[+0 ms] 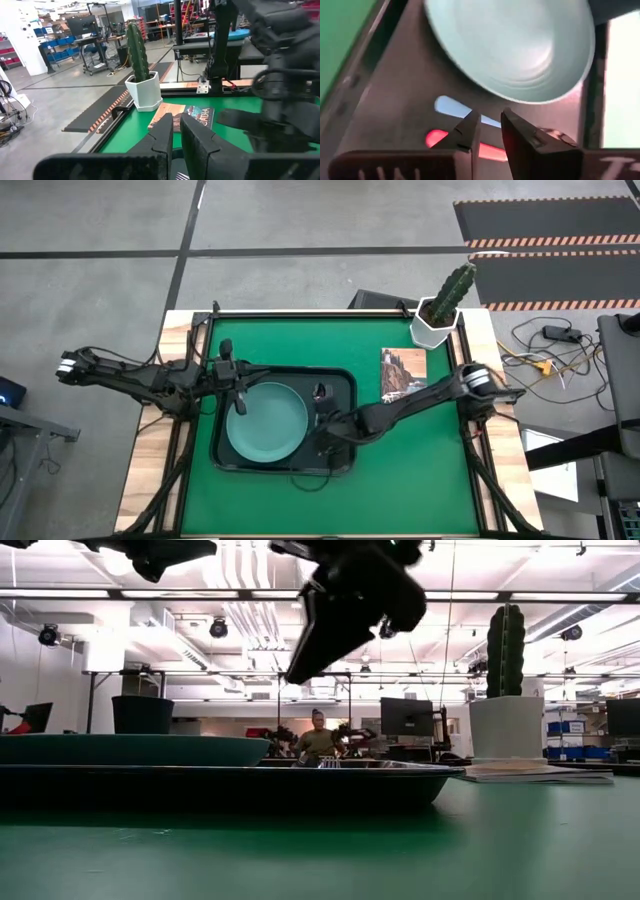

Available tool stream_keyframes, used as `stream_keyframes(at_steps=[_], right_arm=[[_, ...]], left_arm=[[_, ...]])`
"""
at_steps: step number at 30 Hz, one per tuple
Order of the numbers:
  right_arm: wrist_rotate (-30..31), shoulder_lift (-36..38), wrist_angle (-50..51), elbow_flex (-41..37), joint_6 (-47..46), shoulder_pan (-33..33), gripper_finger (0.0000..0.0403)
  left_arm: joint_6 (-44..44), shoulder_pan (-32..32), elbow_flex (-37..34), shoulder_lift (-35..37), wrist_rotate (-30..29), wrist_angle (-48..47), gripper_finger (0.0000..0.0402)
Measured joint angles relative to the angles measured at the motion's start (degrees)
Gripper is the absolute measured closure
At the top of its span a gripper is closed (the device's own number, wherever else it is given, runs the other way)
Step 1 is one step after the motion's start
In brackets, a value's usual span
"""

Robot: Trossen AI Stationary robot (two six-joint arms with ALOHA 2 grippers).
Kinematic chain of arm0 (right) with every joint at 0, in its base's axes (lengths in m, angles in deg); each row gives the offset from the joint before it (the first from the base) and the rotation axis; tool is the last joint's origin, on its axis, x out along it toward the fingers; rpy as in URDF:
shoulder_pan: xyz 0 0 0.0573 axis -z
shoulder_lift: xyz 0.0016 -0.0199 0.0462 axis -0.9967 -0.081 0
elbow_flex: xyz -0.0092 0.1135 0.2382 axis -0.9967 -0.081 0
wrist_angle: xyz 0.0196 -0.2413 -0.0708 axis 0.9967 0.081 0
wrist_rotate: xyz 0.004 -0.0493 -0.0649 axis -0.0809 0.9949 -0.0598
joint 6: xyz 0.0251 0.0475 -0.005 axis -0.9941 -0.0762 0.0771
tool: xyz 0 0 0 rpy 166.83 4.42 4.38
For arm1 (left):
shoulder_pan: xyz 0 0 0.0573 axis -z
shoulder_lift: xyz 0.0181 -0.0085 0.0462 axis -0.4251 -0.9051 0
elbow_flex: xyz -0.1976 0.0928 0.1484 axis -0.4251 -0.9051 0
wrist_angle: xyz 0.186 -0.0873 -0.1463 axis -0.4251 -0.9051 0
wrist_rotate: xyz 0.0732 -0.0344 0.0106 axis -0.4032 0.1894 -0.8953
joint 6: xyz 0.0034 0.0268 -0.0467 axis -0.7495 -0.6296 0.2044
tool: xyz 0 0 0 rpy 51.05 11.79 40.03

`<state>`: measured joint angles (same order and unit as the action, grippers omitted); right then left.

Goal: Pick and place plate/cup/fork/spoon on tray
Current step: Adjust the pink fork on the black serving tray

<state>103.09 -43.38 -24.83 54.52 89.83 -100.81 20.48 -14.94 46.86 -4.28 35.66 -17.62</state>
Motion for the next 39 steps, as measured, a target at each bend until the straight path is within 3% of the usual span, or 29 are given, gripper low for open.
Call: stream_keyframes(at_steps=[7,13,20,28,39], right_arm=[[-3.33,8.16,-22.97,-19.11,-2.84,4.09,0.0367],[-7.53,8.55,-40.47,-30.28,-8.31,8.3,0.0387],[-8.08,8.5,-54.2,-39.89,-14.64,11.22,0.0394],[-8.09,6.68,-56.51,-41.42,-17.22,11.88,0.0394],[-7.71,6.36,-53.61,-37.93,-16.39,12.1,0.0394]], left_arm=[[0.0,0.0,0.0,-0.02,0.0,0.0,0.0385],[0.0,0.01,0.0,0.0,0.0,0.0,0.0385],[-0.07,0.0,0.0,-0.11,0.0,0.0,0.0385],[-0.09,0.02,0.0,-0.11,-0.01,0.0,0.0385],[-0.09,0.02,0.0,-0.11,0.0,0.0,0.0385]])
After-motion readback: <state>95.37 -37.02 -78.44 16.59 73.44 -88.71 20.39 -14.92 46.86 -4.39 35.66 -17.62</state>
